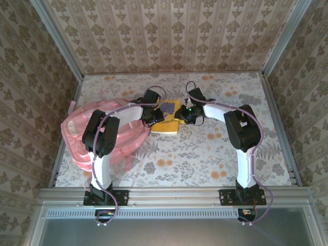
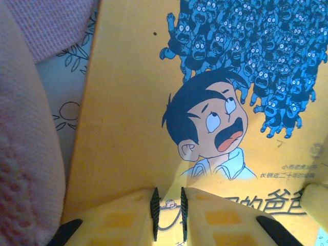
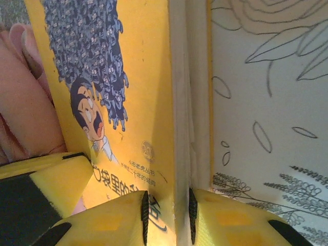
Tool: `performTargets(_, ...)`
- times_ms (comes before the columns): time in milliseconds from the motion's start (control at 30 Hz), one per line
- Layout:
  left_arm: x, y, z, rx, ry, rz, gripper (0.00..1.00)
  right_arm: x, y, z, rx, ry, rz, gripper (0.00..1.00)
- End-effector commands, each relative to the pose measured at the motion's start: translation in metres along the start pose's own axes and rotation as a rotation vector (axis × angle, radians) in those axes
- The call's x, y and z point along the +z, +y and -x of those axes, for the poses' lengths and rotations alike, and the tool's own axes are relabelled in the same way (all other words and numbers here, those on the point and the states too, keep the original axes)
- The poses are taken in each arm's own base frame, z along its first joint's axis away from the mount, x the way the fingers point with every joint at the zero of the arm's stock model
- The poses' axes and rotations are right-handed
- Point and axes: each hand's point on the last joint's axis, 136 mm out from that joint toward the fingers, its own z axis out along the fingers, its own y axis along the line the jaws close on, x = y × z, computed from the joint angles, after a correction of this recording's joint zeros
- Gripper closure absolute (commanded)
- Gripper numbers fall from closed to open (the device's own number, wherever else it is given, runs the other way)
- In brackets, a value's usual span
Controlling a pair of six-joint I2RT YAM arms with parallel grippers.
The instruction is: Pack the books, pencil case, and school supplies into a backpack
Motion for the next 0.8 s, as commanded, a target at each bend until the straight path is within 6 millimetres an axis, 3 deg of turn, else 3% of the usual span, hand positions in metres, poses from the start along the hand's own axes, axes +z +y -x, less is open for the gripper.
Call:
performTargets(0,0.029,0.026,-0.035,-0.039,0.122,0.051,0.79,-0.016,0.046,-0.011,-0.119,0.022,0.073,0.71)
performTargets(200,0.026,0.022,-0.035,-0.034,0.124,0.036,0.82,-0.012,0.051,-0.014,-0.140,0.029,0.056,0.73)
performTargets(333,0.015,0.016,-0.033,-0.019,0.117,0.022,0.81,-0.008,0.039,-0.011,-0.105,0.012,0.018,0.86)
performTargets(433,-0.007,0.006,-0.026,0.010,0.088,0.003,0.79,-0.014,0.032,-0.009,-0.086,-0.009,0.001,0.93)
performTargets(567,-0.048,-0.008,-0.020,0.049,0.037,-0.032,0.67,-0.029,0.025,-0.015,-0.075,-0.029,-0.008,0.99)
performTargets(700,-0.084,-0.013,-0.030,0.077,-0.001,-0.069,0.54,-0.049,0.017,-0.030,-0.035,-0.037,0.019,1.00)
performTargets(767,-0.092,-0.013,-0.041,0.086,0.002,-0.087,0.49,-0.059,0.015,-0.041,-0.012,-0.032,0.048,1.00)
